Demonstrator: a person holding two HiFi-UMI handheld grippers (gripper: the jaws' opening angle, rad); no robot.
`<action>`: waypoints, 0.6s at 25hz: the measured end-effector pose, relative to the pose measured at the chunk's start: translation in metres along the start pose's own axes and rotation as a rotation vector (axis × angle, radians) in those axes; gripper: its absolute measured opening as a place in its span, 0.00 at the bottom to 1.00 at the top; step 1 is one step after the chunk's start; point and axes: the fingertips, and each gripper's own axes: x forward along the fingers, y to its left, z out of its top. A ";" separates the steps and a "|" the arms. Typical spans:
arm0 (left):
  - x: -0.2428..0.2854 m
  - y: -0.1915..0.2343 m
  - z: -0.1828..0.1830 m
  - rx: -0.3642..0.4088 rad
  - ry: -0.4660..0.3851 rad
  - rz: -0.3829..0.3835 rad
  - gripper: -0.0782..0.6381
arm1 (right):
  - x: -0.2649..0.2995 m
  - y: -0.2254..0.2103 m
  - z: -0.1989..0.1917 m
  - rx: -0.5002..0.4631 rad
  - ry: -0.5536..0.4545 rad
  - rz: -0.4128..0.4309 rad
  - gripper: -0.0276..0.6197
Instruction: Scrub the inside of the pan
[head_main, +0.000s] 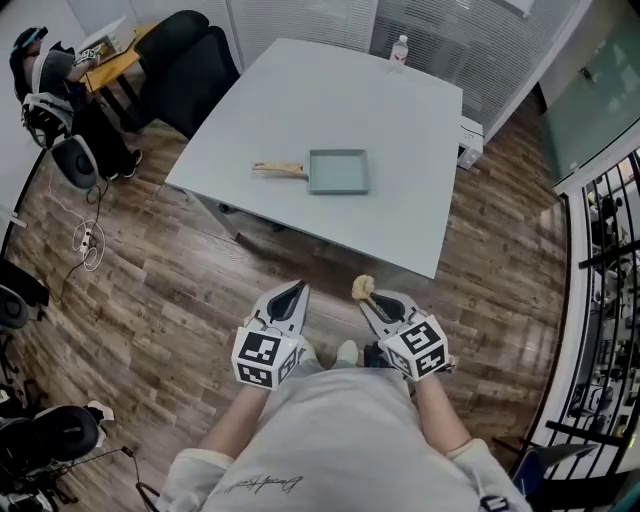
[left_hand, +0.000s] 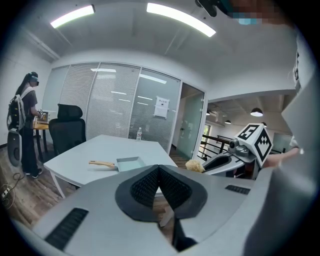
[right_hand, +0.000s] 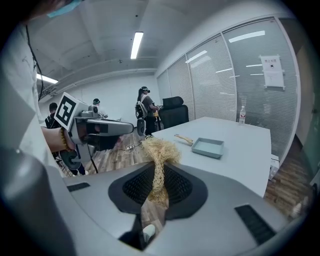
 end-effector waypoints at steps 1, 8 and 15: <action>-0.002 0.001 0.000 0.001 -0.001 -0.002 0.12 | 0.000 0.002 0.001 -0.002 0.001 0.000 0.15; -0.018 0.010 -0.007 0.008 0.000 -0.028 0.12 | 0.005 0.019 0.006 -0.033 0.003 -0.005 0.15; -0.032 0.021 -0.015 0.003 -0.007 -0.031 0.12 | 0.011 0.036 0.006 -0.055 0.005 -0.016 0.15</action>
